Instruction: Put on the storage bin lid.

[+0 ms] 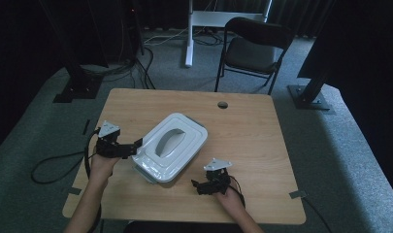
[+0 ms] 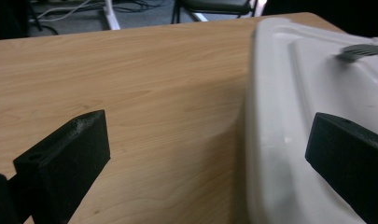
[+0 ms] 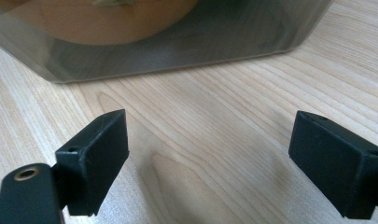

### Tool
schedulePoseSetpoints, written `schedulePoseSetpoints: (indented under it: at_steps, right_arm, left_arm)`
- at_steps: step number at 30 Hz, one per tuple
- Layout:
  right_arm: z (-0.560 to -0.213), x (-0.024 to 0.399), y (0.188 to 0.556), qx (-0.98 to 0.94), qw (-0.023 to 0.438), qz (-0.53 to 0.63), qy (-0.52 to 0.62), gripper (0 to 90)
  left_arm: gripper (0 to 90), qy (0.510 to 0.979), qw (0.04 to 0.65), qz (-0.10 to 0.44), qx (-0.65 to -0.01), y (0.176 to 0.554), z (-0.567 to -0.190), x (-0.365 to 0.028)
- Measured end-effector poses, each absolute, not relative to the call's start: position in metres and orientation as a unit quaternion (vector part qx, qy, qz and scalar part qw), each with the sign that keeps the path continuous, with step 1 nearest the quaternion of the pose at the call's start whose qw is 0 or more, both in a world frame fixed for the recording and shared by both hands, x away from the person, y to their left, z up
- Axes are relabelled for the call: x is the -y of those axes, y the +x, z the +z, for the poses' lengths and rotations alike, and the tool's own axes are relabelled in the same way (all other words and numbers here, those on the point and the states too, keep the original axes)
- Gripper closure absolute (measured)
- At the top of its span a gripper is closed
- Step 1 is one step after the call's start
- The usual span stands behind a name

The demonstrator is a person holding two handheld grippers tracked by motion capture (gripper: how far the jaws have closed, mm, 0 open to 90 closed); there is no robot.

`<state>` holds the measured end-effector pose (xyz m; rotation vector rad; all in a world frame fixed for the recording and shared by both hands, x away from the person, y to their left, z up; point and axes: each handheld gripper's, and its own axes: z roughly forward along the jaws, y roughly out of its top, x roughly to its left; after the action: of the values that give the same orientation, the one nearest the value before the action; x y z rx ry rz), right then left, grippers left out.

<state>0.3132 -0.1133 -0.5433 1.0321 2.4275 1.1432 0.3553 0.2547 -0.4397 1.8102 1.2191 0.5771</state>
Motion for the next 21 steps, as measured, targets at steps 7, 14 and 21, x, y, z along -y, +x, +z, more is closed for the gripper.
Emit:
schedulePoseSetpoints:
  at_steps: [7,14,21]
  right_arm:
    - [-0.544,0.113,0.313,-0.837,0.131,0.393,0.357,11.4]
    - [-0.543,0.114,0.313,-0.836,0.13,0.395,0.357,11.4]
    - [-0.543,0.114,0.313,-0.835,0.131,0.396,0.36,11.4]
  left_arm:
    - [0.4,0.689,0.442,0.255,-0.515,0.358,-0.453,-0.272]
    - [0.4,0.69,0.427,0.243,-0.532,0.365,-0.475,-0.282]
    - [0.3,0.704,0.407,0.221,-0.539,0.373,-0.5,-0.282]
